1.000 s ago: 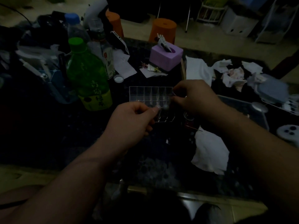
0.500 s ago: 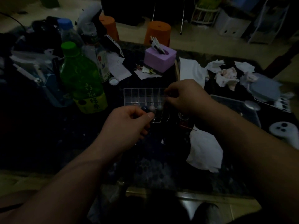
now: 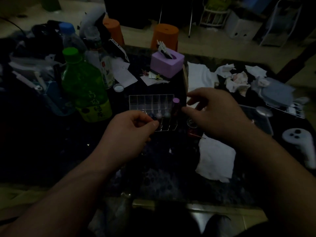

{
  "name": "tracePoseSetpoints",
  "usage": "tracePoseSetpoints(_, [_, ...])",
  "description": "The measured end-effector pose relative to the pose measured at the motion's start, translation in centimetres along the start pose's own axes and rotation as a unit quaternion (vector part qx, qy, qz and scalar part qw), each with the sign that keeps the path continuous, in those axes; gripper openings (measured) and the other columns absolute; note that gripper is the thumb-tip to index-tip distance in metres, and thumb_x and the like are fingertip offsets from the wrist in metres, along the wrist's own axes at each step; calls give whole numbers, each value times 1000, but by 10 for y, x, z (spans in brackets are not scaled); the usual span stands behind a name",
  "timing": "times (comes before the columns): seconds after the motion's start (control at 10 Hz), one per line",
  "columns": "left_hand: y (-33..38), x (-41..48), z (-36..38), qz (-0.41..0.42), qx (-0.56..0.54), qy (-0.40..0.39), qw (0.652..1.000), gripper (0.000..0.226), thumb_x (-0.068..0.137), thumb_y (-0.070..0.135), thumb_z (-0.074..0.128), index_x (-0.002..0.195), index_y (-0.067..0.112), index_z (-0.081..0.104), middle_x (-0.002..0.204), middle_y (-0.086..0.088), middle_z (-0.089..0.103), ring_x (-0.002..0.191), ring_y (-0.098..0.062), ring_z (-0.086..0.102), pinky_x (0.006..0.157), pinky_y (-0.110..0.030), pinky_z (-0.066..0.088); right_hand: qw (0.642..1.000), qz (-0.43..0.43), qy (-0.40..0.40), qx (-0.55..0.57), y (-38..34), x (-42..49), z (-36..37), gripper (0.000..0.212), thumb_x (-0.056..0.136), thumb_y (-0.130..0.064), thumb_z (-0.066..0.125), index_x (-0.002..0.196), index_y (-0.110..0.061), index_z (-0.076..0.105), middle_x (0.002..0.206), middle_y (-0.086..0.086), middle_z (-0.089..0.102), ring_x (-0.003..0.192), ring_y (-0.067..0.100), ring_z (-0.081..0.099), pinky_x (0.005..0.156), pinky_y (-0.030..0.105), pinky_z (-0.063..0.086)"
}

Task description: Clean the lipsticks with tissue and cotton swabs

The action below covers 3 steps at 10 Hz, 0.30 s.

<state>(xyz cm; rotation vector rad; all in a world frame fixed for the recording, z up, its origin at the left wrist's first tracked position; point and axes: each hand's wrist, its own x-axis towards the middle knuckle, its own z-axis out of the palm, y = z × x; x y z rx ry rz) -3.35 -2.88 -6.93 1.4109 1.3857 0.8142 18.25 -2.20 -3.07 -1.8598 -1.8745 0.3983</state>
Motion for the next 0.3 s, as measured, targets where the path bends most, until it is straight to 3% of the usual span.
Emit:
tracePoseSetpoints(0.1, [3, -9, 0, 23, 62, -15, 998, 9, 86, 35, 74, 80, 28, 72, 71, 6, 72, 65, -13, 69, 67, -35, 59, 999, -2, -31, 30, 2, -35, -4, 30, 84, -35, 75, 113, -29, 70, 93, -19, 68, 82, -7, 62, 73, 5, 45])
tracePoseSetpoints(0.2, [9, -24, 6, 44, 121, -31, 991, 5, 85, 35, 75, 86, 31, 72, 71, 14, 69, 65, 0, 65, 61, -19, 49, 998, -5, -54, 44, 8, -56, 5, 33, 83, -38, 75, 114, -32, 69, 92, -24, 66, 80, -15, 58, 68, -2, 39])
tracePoseSetpoints(0.3, [9, -34, 14, 39, 144, -43, 988, 18, 86, 35, 75, 103, 33, 68, 79, 14, 68, 69, 6, 62, 60, -12, 47, 997, -4, -52, 57, 11, -66, 11, 41, 82, -39, 76, 121, -31, 66, 97, -22, 67, 84, -10, 60, 73, -1, 39])
